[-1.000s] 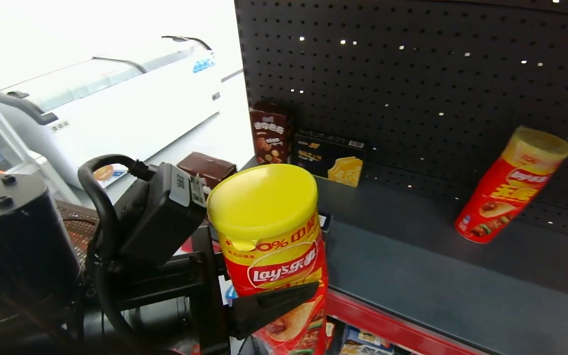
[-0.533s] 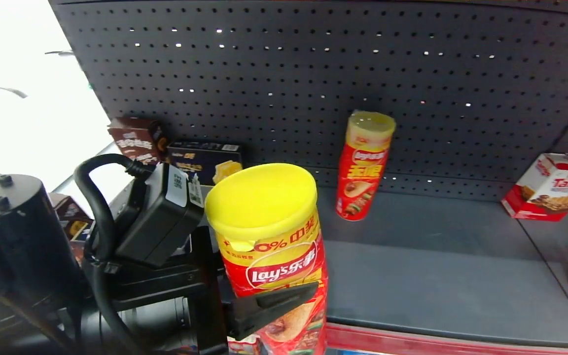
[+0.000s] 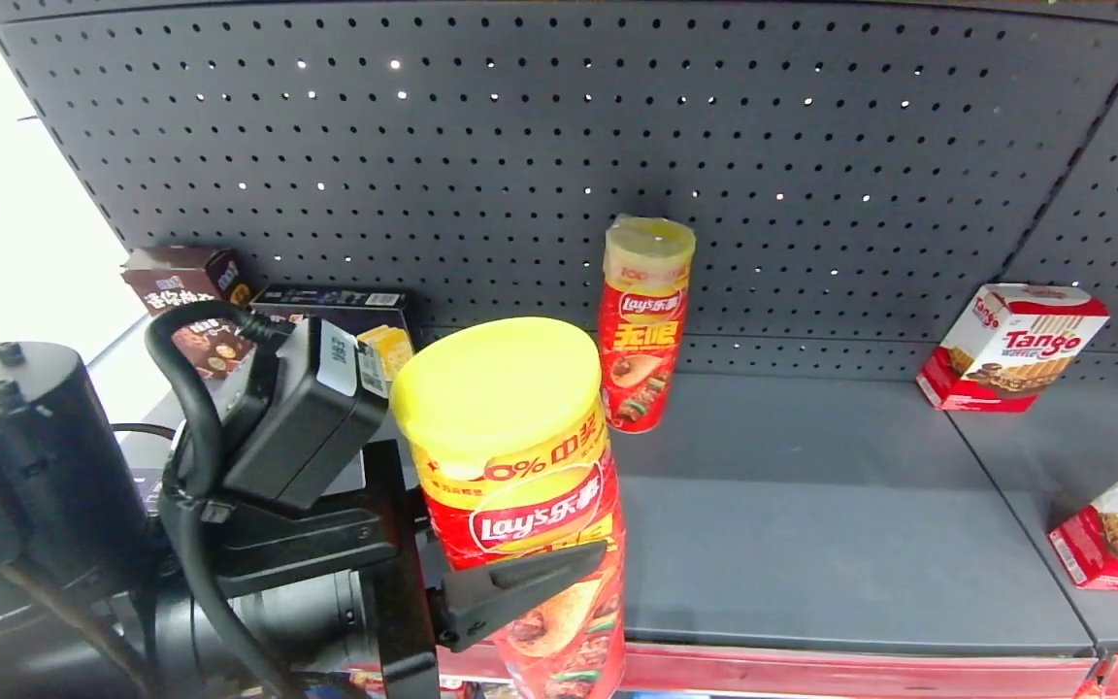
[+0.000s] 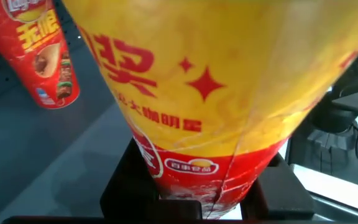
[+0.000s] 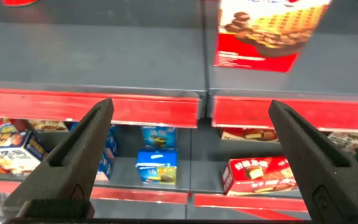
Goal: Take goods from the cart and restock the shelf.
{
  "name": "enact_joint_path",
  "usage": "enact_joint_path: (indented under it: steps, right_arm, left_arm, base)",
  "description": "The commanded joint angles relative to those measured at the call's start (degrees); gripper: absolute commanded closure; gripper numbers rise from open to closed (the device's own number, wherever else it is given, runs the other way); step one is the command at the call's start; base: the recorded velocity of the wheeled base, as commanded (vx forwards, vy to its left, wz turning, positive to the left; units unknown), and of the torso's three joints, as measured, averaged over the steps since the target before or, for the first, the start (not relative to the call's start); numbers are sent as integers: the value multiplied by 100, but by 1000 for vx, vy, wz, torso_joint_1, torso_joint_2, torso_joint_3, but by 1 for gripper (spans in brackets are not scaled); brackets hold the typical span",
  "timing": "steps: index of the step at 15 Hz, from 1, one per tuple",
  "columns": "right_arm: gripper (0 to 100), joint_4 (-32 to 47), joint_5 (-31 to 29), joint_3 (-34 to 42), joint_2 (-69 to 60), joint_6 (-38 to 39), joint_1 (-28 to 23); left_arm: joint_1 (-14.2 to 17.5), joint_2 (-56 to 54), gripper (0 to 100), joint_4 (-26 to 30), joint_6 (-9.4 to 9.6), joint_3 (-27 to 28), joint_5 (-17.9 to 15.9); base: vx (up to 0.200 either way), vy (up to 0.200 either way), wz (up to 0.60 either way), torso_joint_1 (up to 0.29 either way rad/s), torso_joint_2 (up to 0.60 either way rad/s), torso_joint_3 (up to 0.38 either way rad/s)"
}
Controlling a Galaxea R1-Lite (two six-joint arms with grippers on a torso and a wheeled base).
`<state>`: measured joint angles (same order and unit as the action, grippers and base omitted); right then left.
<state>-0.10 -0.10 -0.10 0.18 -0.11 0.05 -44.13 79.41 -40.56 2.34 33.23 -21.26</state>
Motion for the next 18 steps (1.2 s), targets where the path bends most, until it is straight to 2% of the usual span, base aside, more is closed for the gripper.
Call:
enact_joint_path:
  steps: [1,3,4,5,7,9,12,13,15,17,18]
  right_arm:
    - [0,10,19,1,52,-15,30]
    - [0,19,265,-192,324,-68,57]
    - [0,-34,458,-1133,1001,20,83]
    - [0,-34,520,-2319,2267,160,109]
    - [0,-8,915,-3189,3348,134,303]
    - [0,-236,1231,-3655,4288,81,522]
    - [0,-685,1724,-4235,5870,2,856]
    - [0,-816,1732,-4271,6029,-33,892]
    - [0,-1660,1750,-4367,6925,-218,971]
    - [0,-1854,1741,-4552,7619,-235,1428]
    - [0,-1862,1750,-4561,7637,-235,1428]
  left_arm:
    - [36,-92,100,-5,-6,-27,-1]
    - [256,-119,100,-22,-6,-89,-71]
    - [335,-110,100,-49,-6,-115,-124]
    - [449,-84,100,-119,3,-185,-177]
    - [511,-40,100,-321,3,-273,-185]
    - [519,-31,100,-365,-6,-326,-185]
    - [748,48,100,-532,-14,-256,-300]
    - [766,57,100,-523,-23,-238,-300]
    - [994,127,100,-550,-85,-159,-300]
    - [1100,119,100,-567,-93,-265,-309]
    - [1100,119,100,-567,-93,-273,-309]
  base:
    - [0,0,0,0,0,0]
    - [0,0,0,0,0,0]
    - [0,0,0,0,0,0]
    - [0,0,0,0,0,0]
    - [0,0,0,0,0,0]
    - [0,0,0,0,0,0]
    - [0,0,0,0,0,0]
    - [0,0,0,0,0,0]
    - [0,0,0,0,0,0]
    - [0,0,0,0,0,0]
    - [0,0,0,0,0,0]
